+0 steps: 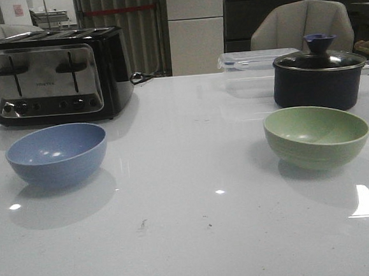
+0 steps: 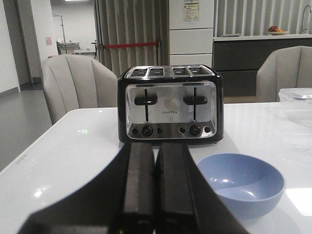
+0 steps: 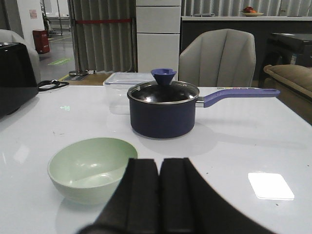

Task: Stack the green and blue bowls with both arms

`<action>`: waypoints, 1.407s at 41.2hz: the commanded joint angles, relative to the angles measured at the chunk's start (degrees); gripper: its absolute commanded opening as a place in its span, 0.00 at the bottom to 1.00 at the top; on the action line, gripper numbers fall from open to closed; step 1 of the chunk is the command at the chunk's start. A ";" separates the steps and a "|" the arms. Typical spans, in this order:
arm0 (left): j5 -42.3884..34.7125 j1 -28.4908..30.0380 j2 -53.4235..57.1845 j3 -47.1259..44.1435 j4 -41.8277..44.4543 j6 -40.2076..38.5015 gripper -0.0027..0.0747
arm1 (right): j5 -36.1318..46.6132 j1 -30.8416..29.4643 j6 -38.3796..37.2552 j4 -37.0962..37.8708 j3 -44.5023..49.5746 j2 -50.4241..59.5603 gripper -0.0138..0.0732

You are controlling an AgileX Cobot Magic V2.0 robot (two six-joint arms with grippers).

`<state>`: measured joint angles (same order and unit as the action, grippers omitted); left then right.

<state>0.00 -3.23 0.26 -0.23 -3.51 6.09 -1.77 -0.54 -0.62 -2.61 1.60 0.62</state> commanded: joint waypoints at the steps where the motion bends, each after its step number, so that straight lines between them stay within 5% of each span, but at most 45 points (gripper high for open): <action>1: -4.88 0.09 1.09 -0.25 -0.44 -0.28 0.15 | 5.39 -0.11 0.09 0.64 -0.20 1.08 0.22; 40: -5.36 0.09 1.09 4.41 -0.44 -0.28 0.15 | 5.20 -0.11 0.09 0.64 -5.36 1.08 0.22; 58: 18.36 0.09 -10.77 31.90 -0.44 -0.28 0.15 | -15.41 -0.11 0.09 0.87 -32.11 -8.56 0.22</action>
<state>16.71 -3.23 -6.15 25.71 -3.51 6.09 -17.43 -0.54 -0.62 -2.59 -25.21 -3.61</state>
